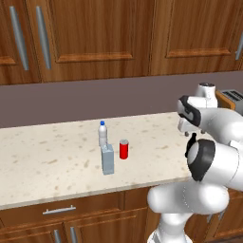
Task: Move the drinks to the dining counter.
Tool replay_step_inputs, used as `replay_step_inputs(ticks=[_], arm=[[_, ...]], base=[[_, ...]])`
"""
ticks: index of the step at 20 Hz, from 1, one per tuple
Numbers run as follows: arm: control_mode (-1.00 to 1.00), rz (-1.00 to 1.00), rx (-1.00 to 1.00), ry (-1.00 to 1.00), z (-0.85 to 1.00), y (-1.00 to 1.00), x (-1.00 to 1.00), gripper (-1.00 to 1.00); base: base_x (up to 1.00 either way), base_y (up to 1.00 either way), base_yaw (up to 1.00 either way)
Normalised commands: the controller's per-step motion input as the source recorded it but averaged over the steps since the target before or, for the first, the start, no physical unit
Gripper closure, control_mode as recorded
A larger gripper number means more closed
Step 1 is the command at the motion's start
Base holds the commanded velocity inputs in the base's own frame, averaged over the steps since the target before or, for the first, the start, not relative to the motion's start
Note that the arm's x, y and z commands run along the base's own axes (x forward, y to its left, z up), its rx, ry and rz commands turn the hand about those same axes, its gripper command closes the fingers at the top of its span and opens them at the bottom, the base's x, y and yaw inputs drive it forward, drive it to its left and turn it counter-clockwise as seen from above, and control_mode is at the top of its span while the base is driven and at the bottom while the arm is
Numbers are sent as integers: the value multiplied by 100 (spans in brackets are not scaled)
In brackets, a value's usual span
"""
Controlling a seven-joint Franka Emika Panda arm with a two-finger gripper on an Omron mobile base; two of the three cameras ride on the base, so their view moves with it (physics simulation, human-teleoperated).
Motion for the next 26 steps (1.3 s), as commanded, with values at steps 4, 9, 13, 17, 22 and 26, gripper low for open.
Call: replay_step_inputs(ticks=[4,9,13,17,22,26], arm=[[-100,0,0,0,-13,-17,0,-100],[-100,0,0,0,-19,-11,1,-100],[-100,0,0,0,-3,0,3,-100],[-100,0,0,0,0,0,0,-100],[-100,0,0,0,0,1,0,-100],[-100,0,0,0,0,0,7,-100]], base=[[0,0,0],[0,0,0],[0,0,0],[0,0,0],[0,0,0],[0,0,0]])
